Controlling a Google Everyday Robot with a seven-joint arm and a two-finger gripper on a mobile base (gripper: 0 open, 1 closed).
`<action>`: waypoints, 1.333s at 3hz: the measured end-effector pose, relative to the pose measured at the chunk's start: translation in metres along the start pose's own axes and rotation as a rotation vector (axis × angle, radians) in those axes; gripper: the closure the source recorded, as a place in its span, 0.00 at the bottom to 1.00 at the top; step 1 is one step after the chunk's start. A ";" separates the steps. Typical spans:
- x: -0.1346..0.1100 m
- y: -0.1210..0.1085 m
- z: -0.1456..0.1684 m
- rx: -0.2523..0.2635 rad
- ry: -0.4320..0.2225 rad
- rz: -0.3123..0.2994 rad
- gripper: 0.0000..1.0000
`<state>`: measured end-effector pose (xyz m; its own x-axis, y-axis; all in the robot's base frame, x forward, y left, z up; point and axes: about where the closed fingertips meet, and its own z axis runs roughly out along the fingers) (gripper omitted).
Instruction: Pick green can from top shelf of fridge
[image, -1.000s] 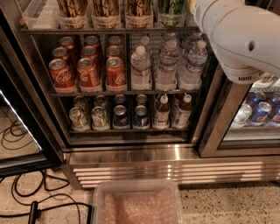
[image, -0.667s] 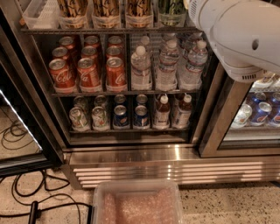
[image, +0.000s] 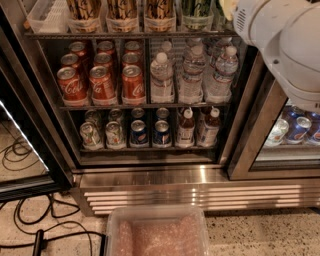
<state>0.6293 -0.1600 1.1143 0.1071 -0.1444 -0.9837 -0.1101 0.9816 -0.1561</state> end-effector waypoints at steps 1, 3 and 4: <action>0.020 -0.011 -0.037 -0.036 0.066 -0.016 1.00; 0.027 0.000 -0.068 -0.249 0.147 -0.078 1.00; 0.022 0.018 -0.073 -0.390 0.158 -0.066 1.00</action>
Offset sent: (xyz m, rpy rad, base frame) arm -0.0973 -0.0195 -0.0501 -0.1589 0.2549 0.2809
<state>0.5572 -0.1552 1.0829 -0.0230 -0.2523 -0.9674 -0.4765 0.8534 -0.2112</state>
